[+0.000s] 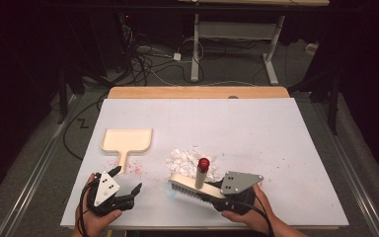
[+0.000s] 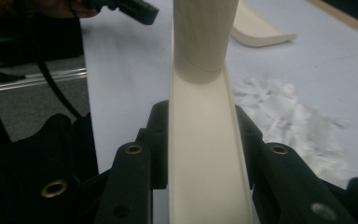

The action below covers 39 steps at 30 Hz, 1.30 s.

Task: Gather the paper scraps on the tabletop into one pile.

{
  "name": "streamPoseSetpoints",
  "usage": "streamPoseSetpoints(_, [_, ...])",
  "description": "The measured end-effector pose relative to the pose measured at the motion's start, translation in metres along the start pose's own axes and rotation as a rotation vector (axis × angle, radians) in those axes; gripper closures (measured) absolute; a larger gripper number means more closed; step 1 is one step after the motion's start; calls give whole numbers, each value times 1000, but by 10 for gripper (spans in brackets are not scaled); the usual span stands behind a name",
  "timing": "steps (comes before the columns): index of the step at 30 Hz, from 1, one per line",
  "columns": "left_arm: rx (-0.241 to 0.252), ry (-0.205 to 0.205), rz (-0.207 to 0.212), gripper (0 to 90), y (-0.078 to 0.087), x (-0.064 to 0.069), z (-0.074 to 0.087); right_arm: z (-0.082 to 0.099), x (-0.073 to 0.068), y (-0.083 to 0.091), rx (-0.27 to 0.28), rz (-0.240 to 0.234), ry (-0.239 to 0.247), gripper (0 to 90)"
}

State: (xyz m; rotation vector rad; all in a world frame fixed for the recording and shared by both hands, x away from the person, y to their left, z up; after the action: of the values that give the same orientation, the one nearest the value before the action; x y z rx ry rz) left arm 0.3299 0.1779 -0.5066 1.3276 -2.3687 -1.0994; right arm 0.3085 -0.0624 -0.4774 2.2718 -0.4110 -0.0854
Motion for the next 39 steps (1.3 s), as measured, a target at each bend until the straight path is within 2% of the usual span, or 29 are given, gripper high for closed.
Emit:
streamPoseSetpoints(2, [-4, -8, 4, 165, -1, 1, 0, 3, -1, -10, -12, -51, -15, 679])
streamPoseSetpoints(3, [-5, -11, 5, 166, -1, 2, 0, 6, 0, -19, -31, -56, -3, 678])
streamPoseSetpoints(6, [-8, -20, 18, 165, -3, 5, 0, 6, 3, -23, -26, -66, -6, 679])
streamPoseSetpoints(8, [-12, -25, 27, 165, -4, 7, 0, 6, 11, -23, -37, -34, -16, 678])
streamPoseSetpoints(9, [-18, -30, 29, 165, -5, 9, 1, 9, 22, -23, -47, -3, -41, 677])
streamPoseSetpoints(10, [-18, -32, 30, 165, -6, 10, 1, 9, 22, -23, -47, -3, -41, 677])
streamPoseSetpoints(12, [-22, -45, 35, 166, -7, 12, 0, 12, 32, -22, -49, 16, -64, 677])
streamPoseSetpoints(14, [-28, -54, 40, 165, -8, 15, 0, 14, 43, -19, -50, 57, -98, 677])
streamPoseSetpoints(15, [-28, -54, 40, 165, -9, 16, 0, 14, 46, -17, -44, 58, -119, 677])
streamPoseSetpoints(17, [-35, -65, 40, 166, -10, 17, 0, 16, 55, -14, -52, 110, -130, 679])
streamPoseSetpoints(18, [-34, -68, 37, 166, -10, 17, 0, 16, 57, -12, -47, 109, -137, 678])
streamPoseSetpoints(20, [-29, -64, 33, 165, -8, 16, -1, 12, 56, -8, -24, 105, -170, 678])
streamPoseSetpoints(22, [-16, -51, 22, 165, -6, 12, -2, 3, 52, -5, 2, 103, -169, 678])
streamPoseSetpoints(25, [14, -5, 0, 165, 1, 2, -4, -16, 40, -7, 51, 80, -205, 678])
streamPoseSetpoints(28, [55, 52, -23, 166, 7, -8, -6, -36, 29, -20, 79, 80, -233, 678])
streamPoseSetpoints(30, [71, 76, -23, 166, 10, -12, -7, -45, 23, -35, 74, 82, -261, 678])
streamPoseSetpoints(32, [71, 77, -17, 166, 10, -13, -6, -49, 18, -50, 60, 75, -281, 678])
streamPoseSetpoints(35, [64, 62, -12, 166, 8, -10, -6, -55, 12, -74, 41, 92, -300, 678])
streamPoseSetpoints(37, [61, 53, -9, 166, 8, -8, -6, -56, 15, -83, 33, 136, -301, 679])
streamPoseSetpoints(39, [57, 45, -4, 166, 7, -6, -6, -55, 23, -84, 26, 168, -321, 679])
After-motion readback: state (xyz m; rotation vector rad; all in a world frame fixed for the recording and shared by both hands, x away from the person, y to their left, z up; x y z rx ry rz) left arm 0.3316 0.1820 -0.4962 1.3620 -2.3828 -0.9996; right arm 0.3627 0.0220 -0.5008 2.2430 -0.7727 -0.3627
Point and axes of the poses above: each handheld gripper's, and its own axes: y roughly backward along the jaws, z roughly out of its underside, x roughly to its right, the point moved 10 cm from there along -y, roughly forward along the jaws, and after that the axes turned 14 degrees about -x, right-handed, at the moved point
